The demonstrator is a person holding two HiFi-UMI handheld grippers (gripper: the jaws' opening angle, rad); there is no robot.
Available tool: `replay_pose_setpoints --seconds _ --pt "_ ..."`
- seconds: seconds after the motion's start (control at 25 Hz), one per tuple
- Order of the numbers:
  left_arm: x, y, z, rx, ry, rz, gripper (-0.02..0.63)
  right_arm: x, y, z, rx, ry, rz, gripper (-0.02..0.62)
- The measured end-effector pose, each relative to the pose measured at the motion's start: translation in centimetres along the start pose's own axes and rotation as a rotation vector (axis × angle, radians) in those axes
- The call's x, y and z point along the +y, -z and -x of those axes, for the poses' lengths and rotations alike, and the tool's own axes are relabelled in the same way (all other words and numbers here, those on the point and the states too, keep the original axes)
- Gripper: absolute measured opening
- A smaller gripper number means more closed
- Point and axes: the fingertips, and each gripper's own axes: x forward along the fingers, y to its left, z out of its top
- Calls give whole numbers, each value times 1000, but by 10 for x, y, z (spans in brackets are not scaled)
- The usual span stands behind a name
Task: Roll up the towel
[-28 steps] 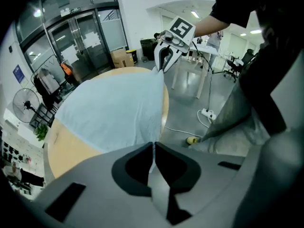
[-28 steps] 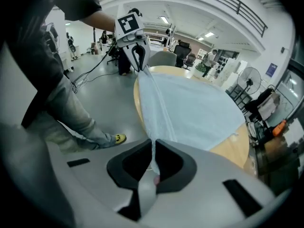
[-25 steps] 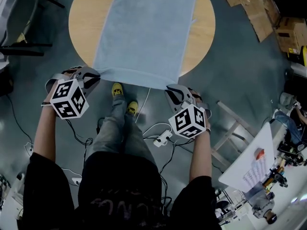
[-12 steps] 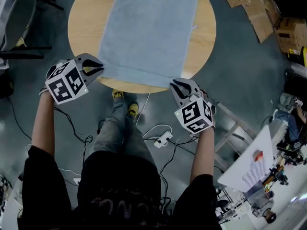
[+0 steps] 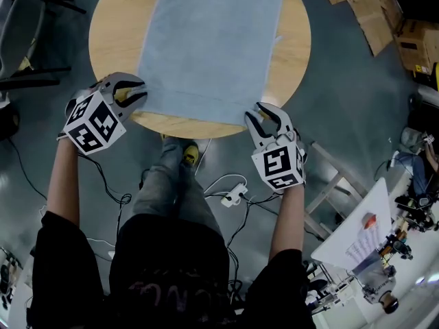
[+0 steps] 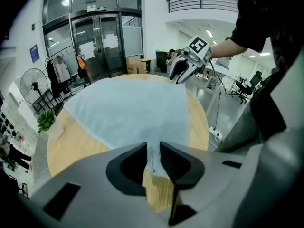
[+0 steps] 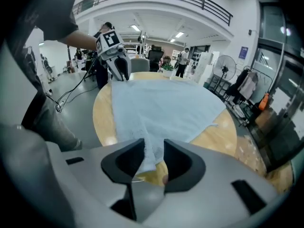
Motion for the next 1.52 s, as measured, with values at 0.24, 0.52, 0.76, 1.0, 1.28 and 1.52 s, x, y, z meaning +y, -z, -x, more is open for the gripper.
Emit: replay_pose_setpoints --seconds 0.24,0.52,0.76,1.0,1.28,1.52 --pt "-10 -16 29 -41 -35 -11 98 3 -16 36 -36 105 95 129" --pt "-52 -25 34 -4 -63 -130 99 50 -23 37 -33 98 272 98" --pt "-46 -11 1 116 -178 -264 167 43 -10 -3 41 97 393 84" --pt "-36 -6 -10 144 -120 -238 138 42 -7 -16 88 -5 372 89" --pt "-46 -2 -5 139 -9 -178 36 50 -4 -10 106 -122 264 27" --pt "-80 4 1 144 106 -157 32 73 8 5 123 -198 242 24"
